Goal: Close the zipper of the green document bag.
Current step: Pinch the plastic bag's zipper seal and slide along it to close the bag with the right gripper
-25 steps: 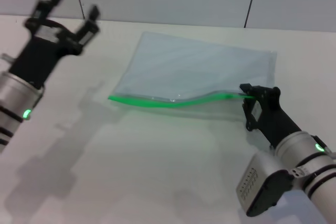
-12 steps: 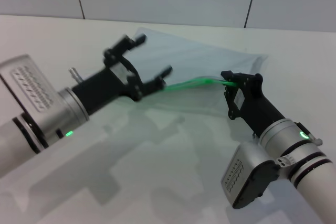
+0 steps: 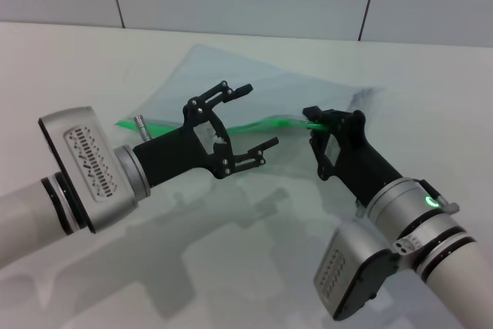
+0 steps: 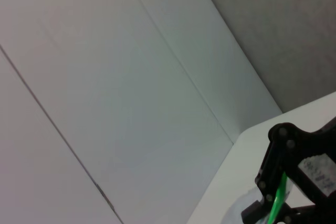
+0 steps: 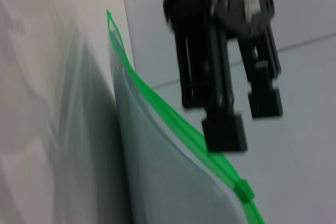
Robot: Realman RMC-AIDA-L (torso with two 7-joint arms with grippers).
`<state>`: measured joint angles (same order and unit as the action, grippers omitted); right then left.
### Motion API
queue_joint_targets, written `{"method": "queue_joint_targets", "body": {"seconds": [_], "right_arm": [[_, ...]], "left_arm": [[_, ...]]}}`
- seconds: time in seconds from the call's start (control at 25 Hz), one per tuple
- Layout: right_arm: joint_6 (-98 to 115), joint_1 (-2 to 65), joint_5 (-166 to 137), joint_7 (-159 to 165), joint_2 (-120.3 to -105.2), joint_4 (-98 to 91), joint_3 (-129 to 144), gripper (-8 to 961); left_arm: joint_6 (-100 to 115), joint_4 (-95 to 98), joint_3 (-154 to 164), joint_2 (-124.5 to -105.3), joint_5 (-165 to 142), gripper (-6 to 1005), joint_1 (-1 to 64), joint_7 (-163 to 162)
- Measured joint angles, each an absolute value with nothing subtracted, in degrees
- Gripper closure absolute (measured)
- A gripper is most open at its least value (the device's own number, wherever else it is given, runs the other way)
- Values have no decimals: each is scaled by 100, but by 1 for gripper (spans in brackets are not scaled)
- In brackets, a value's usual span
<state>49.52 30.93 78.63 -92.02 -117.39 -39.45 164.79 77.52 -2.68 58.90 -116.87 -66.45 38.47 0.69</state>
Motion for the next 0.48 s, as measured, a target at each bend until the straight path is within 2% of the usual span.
{"method": "queue_joint_targets", "body": {"seconds": [0.48], "right_arm": [[4925, 3030, 7442, -9202, -11737, -4027, 16479, 886]], "left_arm": [[7752, -273, 5892, -11694, -6644, 199, 3836, 647]]}}
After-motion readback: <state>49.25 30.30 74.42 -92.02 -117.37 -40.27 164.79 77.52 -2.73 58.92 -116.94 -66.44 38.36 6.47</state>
